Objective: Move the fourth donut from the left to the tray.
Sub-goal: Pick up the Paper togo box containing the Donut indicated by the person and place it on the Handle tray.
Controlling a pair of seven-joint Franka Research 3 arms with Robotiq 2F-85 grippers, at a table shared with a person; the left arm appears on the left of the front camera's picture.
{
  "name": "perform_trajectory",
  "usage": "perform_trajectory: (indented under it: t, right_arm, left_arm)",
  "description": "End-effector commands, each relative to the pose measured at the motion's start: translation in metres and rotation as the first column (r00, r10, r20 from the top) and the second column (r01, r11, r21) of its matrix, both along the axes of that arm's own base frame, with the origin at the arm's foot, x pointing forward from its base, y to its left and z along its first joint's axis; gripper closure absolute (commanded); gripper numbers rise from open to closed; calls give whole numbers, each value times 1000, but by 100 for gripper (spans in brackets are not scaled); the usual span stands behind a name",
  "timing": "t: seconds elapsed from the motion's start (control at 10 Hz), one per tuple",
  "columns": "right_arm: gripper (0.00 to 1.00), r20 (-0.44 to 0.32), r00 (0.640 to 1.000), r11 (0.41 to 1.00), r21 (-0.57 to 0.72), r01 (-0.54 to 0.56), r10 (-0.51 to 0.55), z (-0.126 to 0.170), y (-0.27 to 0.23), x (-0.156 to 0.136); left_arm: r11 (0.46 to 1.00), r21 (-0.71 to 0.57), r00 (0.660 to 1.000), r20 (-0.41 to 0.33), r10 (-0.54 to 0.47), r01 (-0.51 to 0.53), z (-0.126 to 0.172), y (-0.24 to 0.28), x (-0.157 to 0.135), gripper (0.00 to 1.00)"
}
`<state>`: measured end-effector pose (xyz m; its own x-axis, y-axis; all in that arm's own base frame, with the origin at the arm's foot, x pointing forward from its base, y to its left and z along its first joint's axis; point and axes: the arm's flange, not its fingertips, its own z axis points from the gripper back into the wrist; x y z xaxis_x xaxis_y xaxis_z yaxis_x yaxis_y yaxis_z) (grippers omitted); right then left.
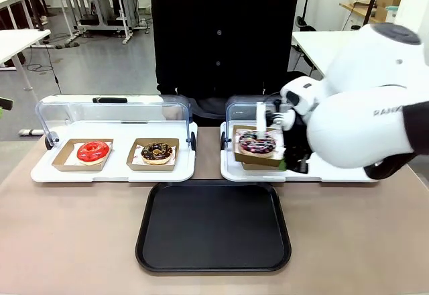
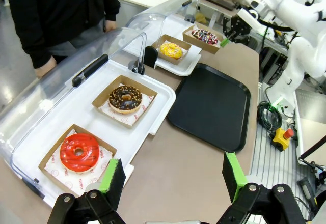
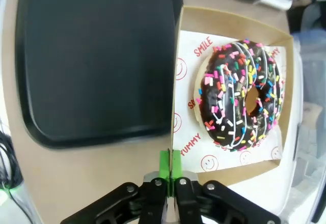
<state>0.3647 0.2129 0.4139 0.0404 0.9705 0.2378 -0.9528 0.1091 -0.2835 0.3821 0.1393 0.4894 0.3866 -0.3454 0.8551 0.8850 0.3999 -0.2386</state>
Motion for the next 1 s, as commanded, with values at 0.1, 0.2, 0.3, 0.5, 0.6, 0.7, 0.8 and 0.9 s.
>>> perform_trajectory:
  t: [0.1, 0.2, 0.3, 0.5, 0.6, 0.7, 0.8, 0.9]
  right_arm:
    - [98, 31, 999, 999, -36, 24, -22, -51, 28, -85]
    - [98, 22, 1000, 999, -52, 9, -8, -62, 41, -94]
    - [98, 12, 1000, 998, -57, -9, 10, -72, 54, -105]
    - [98, 9, 999, 996, -77, -47, 48, -88, 72, -124]
    - [98, 5, 998, 995, -85, -60, 60, -93, 77, -131]
    - [98, -5, 997, 993, -88, -72, 72, -98, 80, -136]
    - [98, -8, 997, 993, -83, -79, 78, -101, 81, -138]
    - [98, -11, 997, 993, -82, -80, 79, -103, 81, -140]
  left_arm:
    - [1000, -17, 1000, 18, -6, 7, 2, 0, 1, 0]
    - [1000, -17, 1000, 18, -6, 7, 2, 0, 1, 0]
    - [1000, -17, 1000, 18, -6, 7, 2, 0, 1, 0]
    - [1000, -17, 1000, 18, -6, 7, 2, 0, 1, 0]
    - [1000, -17, 1000, 18, -6, 7, 2, 0, 1, 0]
    - [1000, -17, 1000, 18, -6, 7, 2, 0, 1, 0]
    - [1000, -17, 1000, 18, -6, 7, 2, 0, 1, 0]
    - [1000, -17, 1000, 18, -6, 7, 2, 0, 1, 0]
